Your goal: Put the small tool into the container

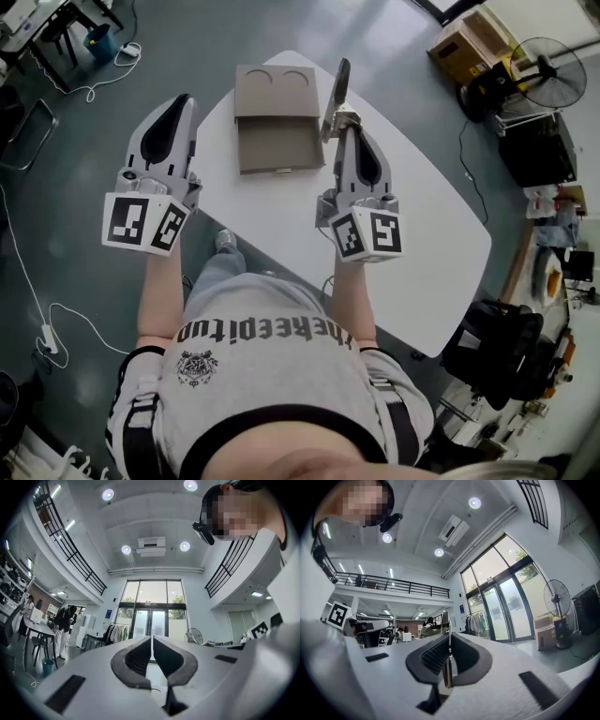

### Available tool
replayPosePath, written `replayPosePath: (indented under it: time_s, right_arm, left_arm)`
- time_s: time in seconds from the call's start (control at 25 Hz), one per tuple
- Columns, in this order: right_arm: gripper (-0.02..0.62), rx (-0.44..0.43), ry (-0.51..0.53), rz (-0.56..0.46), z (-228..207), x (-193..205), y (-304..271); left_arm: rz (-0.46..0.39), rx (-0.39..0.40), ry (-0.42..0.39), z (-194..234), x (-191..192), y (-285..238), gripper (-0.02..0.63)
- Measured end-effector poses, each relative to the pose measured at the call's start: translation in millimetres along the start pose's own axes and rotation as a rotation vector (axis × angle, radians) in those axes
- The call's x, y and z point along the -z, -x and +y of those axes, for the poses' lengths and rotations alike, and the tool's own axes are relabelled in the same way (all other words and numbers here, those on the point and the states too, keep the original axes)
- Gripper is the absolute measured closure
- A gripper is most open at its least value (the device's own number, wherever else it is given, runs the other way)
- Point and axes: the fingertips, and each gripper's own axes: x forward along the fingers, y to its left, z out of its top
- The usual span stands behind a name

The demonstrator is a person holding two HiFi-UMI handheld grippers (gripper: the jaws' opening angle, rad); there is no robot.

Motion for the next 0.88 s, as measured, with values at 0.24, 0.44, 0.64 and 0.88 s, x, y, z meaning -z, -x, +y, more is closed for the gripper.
replayPosePath:
  time_s: [0.24, 0.44, 0.64, 0.88]
  right_arm:
    - [0.588, 0.032, 0.063, 0.057, 3, 23, -25]
    - [0.588, 0.054, 0.149, 0.14, 2, 50, -38]
    - [0.588, 0.065, 0.223, 0.232, 2, 82, -49]
    - [0.588, 0.06, 0.318, 0.329, 1, 115, -61]
  left_arm:
    - [0.01, 0.07, 0.002, 19, 9, -29, 0.593]
    - [0.02, 0.118, 0.018, 27, 18, -49, 0.594]
    - [0.042, 0.151, 0.045, 37, 33, -67, 0.594]
    - [0.062, 0.182, 0.064, 46, 45, -88, 0.594]
